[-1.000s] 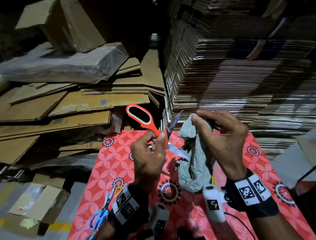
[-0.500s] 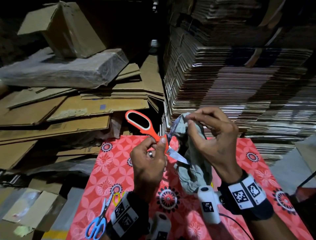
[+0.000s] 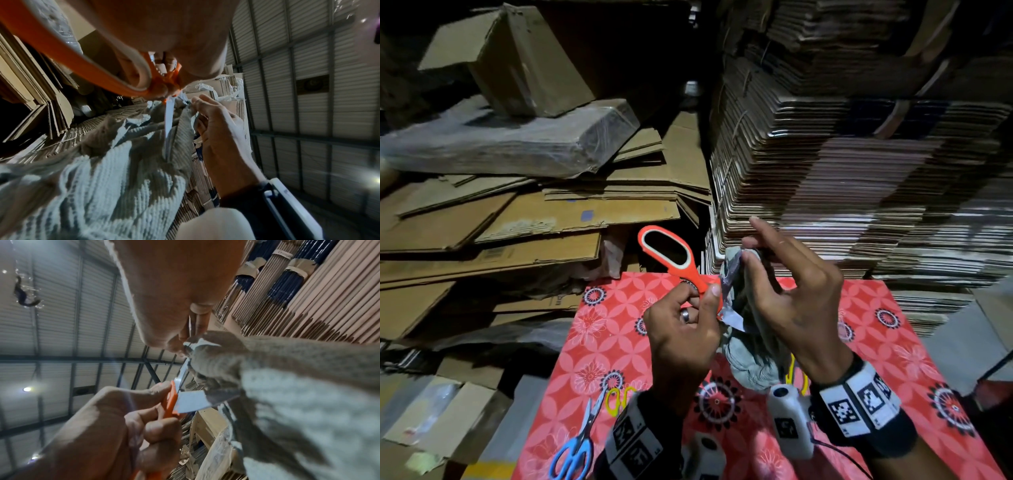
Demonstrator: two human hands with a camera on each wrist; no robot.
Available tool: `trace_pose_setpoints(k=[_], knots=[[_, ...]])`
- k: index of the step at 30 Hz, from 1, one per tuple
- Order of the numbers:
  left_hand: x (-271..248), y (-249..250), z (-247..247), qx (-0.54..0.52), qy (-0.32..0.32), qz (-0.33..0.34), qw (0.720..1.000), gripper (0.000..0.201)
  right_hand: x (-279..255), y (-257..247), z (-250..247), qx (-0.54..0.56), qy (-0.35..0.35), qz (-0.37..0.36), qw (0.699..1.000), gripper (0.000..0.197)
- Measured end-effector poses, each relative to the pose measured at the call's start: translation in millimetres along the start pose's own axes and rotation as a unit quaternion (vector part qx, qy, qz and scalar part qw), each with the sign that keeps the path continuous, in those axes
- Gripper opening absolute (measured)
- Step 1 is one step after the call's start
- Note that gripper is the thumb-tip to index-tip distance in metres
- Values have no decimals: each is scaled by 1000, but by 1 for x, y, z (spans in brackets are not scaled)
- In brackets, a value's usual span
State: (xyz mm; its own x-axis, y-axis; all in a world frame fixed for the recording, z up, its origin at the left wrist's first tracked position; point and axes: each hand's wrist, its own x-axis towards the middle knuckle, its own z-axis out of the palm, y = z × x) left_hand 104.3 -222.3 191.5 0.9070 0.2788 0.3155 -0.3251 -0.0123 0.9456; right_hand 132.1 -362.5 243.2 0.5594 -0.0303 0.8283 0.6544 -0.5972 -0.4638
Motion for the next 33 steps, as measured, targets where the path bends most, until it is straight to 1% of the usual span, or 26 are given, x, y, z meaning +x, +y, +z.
trace_pose_setpoints(k=[4, 8, 12, 15, 19, 22, 25, 28, 33], knots=[[-4, -8, -2, 12, -3, -6, 1000, 49, -8, 0, 4, -17, 4, 18, 1000, 42], [-8, -12, 0, 7, 1, -19, 1000, 49, -23, -5, 5, 4, -10, 25, 1000, 41], [-2, -10, 0, 21, -3, -18, 1000, 45, -29, -7, -1, 53, -44, 39, 997, 47], [3, -6, -1, 11, 2, -27, 1000, 46, -17, -5, -11, 89, -51, 74, 992, 52], [4, -5, -3, -37, 7, -56, 998, 44, -4, 1, -22, 198, -27, 143, 969, 50], [6, -6, -5, -32, 18, -48, 998, 48, 1, 6, -26, 237, -35, 164, 957, 50], [5, -4, -5, -19, 20, -34, 999, 51, 6, 4, -26, 251, -36, 172, 952, 59], [3, 1, -5, -17, 15, -22, 999, 55, 9, -2, -22, 262, -16, 163, 951, 70], [1, 8, -4, -10, 6, -2, 1000, 58, 8, -6, -14, 253, 10, 150, 956, 69]])
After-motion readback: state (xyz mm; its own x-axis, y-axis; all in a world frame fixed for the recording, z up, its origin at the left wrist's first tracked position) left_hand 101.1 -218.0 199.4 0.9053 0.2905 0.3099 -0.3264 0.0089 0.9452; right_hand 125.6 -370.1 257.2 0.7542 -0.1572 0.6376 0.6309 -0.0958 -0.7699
